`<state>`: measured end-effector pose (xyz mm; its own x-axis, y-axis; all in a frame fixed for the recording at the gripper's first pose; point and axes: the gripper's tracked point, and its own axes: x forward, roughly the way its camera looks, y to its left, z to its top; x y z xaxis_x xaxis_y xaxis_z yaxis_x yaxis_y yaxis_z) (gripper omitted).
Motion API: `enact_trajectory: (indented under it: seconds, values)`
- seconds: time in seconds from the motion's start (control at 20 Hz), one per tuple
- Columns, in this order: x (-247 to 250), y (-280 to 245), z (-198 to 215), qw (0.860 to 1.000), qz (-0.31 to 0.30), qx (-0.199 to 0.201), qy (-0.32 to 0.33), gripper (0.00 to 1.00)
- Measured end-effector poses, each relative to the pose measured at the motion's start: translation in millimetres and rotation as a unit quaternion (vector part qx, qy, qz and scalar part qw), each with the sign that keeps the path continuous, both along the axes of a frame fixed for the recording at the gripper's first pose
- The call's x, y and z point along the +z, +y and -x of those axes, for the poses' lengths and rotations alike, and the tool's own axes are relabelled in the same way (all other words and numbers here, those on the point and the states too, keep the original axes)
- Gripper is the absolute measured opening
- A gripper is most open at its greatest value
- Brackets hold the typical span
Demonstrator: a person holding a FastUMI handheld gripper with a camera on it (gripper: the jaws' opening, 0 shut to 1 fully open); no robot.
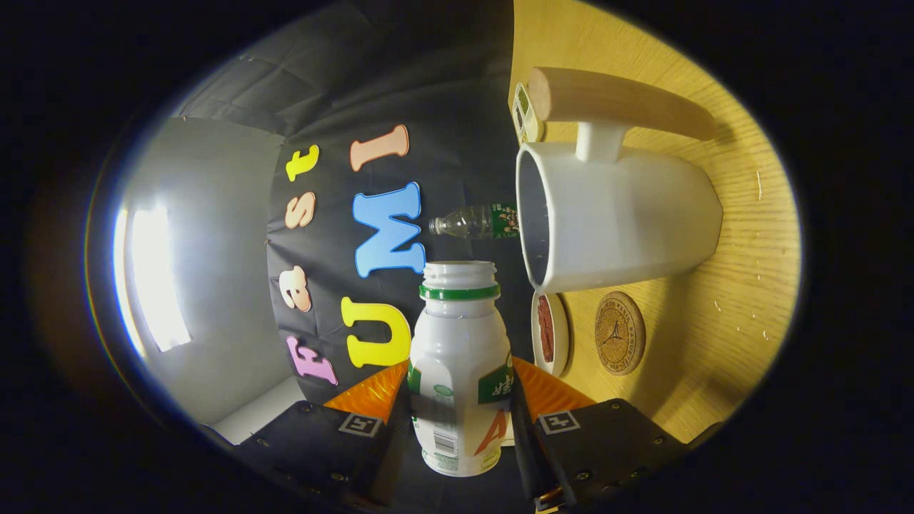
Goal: Take the bottle from table, then pour the juice into the cup, finally place the bottle on the coaster
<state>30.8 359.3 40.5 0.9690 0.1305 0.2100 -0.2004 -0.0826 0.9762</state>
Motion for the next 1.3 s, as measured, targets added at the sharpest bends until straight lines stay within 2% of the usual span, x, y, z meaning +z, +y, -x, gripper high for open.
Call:
enact_trajectory:
  seconds: [1.3]
  values:
    - [16,-2,1,0.999,-0.037,-0.001,-0.015,0.65]
